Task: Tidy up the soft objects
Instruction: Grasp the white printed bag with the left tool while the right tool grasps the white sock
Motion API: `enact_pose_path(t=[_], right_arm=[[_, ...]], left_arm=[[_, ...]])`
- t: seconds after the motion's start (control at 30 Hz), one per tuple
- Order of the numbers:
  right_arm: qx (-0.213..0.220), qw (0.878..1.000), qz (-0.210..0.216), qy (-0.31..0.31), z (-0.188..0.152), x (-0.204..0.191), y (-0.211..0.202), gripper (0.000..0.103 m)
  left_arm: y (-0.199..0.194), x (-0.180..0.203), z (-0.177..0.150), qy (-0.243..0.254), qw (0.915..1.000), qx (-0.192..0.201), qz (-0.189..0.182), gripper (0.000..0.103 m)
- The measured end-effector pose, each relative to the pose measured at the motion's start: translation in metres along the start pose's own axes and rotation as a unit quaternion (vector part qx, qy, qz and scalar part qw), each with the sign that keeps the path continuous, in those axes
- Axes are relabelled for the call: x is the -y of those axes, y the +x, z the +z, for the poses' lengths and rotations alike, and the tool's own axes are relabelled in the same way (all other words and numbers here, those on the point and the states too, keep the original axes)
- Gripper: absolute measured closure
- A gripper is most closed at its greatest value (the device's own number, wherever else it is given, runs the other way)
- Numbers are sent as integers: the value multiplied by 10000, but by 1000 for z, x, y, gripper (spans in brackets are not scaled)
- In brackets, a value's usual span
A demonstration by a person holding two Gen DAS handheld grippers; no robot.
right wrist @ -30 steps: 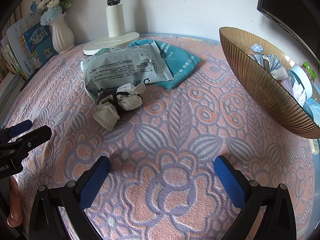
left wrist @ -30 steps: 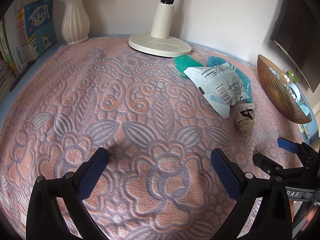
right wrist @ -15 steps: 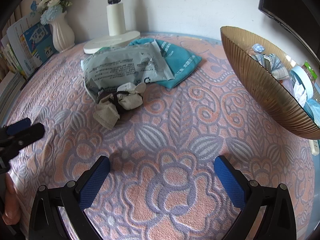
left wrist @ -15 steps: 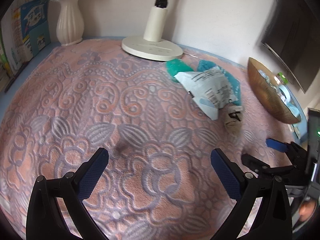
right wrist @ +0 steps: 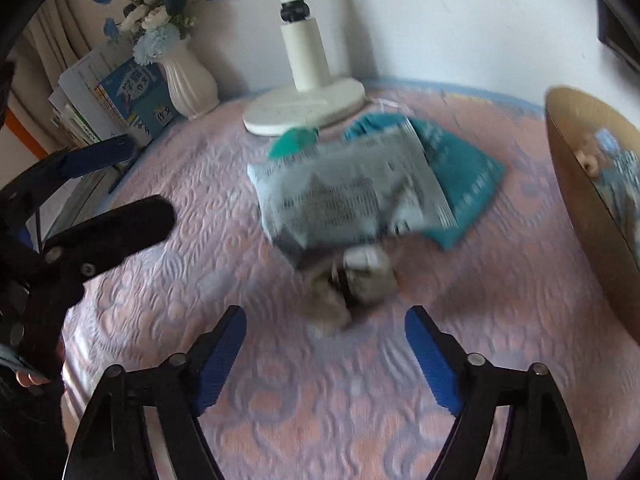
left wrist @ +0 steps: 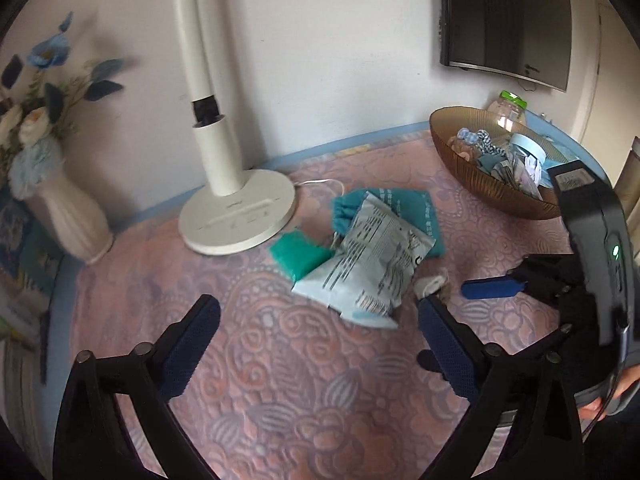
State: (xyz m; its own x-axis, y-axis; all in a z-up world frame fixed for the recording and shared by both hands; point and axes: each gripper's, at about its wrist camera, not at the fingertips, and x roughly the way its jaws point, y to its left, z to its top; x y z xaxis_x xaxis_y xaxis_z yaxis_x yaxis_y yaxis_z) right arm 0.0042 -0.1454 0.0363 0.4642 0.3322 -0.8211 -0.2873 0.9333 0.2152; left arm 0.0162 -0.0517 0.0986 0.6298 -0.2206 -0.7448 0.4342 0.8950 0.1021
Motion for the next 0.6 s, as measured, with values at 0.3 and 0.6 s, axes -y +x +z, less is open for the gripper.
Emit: enact_pose_path(t=[0.3, 0.6], right_arm=[[22, 9983, -438, -391, 0, 0, 10, 73], [-109, 9999, -87, 101, -44, 57, -38, 73]], left_arm=[[62, 11, 22, 410, 9973, -354, -505, 10], [94, 50, 18, 1061, 9917, -610, -403, 15]])
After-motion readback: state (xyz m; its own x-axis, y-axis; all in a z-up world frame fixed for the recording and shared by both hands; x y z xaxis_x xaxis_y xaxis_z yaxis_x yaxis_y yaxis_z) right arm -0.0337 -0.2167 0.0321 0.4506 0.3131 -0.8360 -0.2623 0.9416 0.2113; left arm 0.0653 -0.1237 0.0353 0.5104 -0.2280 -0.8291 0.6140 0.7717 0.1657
